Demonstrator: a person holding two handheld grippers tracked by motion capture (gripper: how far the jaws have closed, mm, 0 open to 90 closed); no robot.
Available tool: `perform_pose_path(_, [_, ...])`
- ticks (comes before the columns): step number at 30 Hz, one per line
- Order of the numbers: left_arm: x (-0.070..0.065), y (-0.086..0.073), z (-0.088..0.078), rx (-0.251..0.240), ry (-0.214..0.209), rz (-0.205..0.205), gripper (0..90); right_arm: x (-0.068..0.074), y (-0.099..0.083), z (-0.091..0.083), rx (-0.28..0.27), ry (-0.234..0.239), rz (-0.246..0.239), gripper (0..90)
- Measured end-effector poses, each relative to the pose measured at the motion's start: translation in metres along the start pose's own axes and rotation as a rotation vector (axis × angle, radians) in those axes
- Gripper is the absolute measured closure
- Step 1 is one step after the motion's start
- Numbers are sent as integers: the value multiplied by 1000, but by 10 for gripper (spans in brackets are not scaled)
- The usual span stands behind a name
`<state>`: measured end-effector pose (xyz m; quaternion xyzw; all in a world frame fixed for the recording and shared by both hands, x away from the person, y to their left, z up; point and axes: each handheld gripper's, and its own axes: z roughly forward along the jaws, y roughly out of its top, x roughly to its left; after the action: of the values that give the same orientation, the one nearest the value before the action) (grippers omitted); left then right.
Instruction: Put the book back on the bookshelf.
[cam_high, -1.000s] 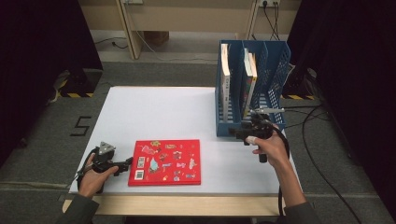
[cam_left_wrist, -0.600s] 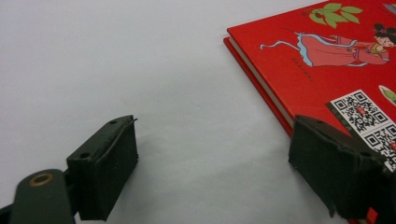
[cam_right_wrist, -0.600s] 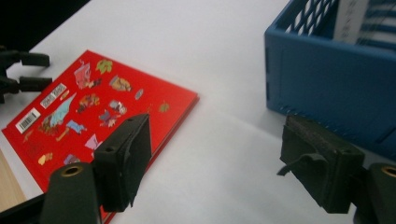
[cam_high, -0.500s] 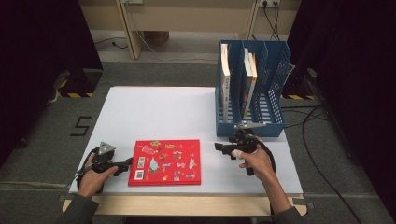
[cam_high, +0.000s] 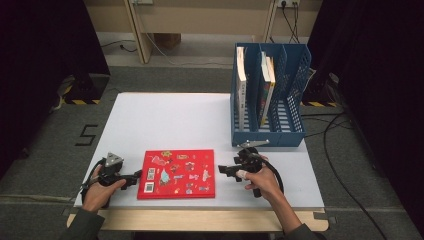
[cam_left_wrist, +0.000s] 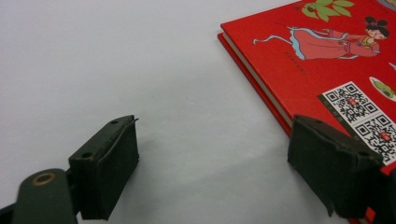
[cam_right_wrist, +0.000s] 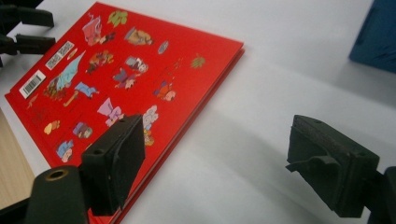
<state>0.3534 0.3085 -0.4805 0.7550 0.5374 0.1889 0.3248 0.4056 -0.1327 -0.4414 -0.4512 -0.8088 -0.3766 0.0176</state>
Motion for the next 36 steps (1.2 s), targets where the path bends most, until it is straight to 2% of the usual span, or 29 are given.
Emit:
perform_pose_path(5, [-5, 1, -3, 5, -17, 10, 282, -2, -1, 3, 14, 2, 2, 206])
perform_pose_path(8, [-9, 1, -6, 14, -60, 21, 346, -4, -2, 2, 20, -1, 11, 210])
perform_pose_path(10, [-14, 1, -7, 20, -100, 38, 344, -4, -4, 2, 28, 4, 20, 214])
perform_pose_path(15, [-38, 3, -5, 38, -161, 101, 292, -4, -6, 4, 37, 6, 18, 219])
perform_pose_path(16, [-42, 3, -5, 45, -166, 114, 263, -5, -7, 4, 39, 4, 21, 220])
perform_pose_path(18, [-47, 4, -5, 42, -172, 117, 278, -6, -7, 3, 37, 0, 28, 222])
perform_pose_path(25, [-47, 3, -5, 46, -183, 114, 265, -10, -7, 4, 34, -10, 35, 229])
perform_pose_path(27, [-49, 3, -5, 46, -180, 131, 252, -9, -6, 7, 37, -5, 34, 230])
perform_pose_path(30, [-55, 2, -4, 53, -209, 146, 183, -8, -6, 10, 43, 1, 29, 233])
perform_pose_path(36, [-58, 3, -3, 52, -231, 153, 177, -9, -5, 16, 32, -6, 37, 244])
